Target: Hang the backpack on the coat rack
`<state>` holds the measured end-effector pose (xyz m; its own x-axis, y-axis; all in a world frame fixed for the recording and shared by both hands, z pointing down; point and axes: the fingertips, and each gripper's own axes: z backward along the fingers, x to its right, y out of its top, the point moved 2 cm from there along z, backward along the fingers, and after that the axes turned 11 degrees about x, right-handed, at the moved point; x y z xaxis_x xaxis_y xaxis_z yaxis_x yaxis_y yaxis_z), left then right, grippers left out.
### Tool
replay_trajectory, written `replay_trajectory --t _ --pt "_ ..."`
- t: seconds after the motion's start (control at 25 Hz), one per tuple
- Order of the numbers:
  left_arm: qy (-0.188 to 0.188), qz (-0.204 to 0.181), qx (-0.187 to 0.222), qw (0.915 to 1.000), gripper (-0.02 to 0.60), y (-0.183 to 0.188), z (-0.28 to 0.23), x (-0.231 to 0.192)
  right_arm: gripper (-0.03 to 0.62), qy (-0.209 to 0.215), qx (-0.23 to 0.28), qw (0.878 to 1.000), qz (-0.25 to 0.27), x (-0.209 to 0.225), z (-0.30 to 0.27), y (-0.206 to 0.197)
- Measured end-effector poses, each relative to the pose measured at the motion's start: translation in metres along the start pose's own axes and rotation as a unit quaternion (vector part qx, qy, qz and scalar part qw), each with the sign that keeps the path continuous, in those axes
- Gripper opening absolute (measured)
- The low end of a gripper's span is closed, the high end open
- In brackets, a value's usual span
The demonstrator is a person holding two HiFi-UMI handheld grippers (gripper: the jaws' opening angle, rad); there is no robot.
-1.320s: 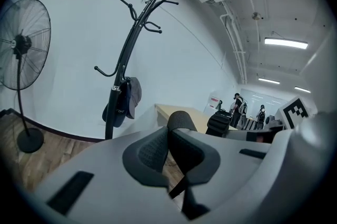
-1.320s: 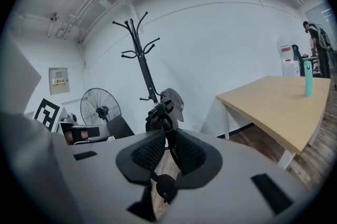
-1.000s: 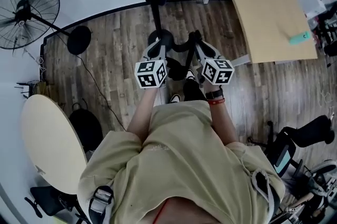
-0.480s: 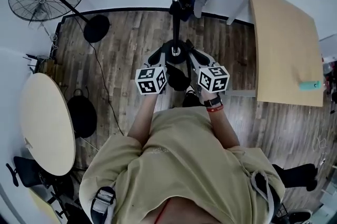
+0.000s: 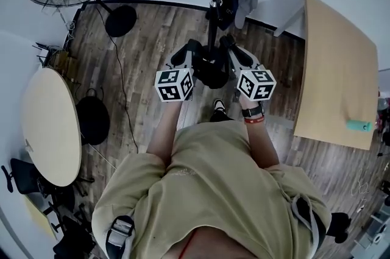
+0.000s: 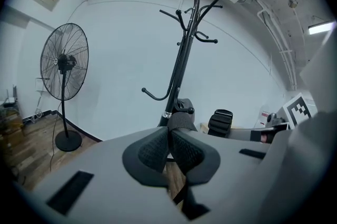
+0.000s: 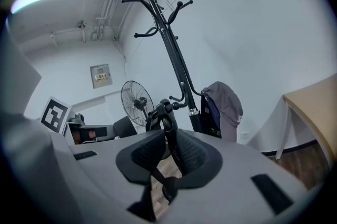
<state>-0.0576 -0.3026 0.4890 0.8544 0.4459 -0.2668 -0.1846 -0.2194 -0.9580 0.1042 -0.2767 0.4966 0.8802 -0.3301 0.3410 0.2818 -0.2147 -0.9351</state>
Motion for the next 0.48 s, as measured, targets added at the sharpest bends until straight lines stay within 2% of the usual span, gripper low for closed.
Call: replay_trajectory --t 0.32,0.48 --pt "0.011 -0.005 0.032 0.9994 0.025 0.035 -0.035 -0.002 0.078 0.022 0.028 0.999 -0.010 0.026 -0.026 0.040" --pt "0.017 0.000 0.044 0.9989 0.025 0.046 -0.047 -0.004 0.078 0.032 0.030 0.999 0.010 0.032 -0.035 0.052"
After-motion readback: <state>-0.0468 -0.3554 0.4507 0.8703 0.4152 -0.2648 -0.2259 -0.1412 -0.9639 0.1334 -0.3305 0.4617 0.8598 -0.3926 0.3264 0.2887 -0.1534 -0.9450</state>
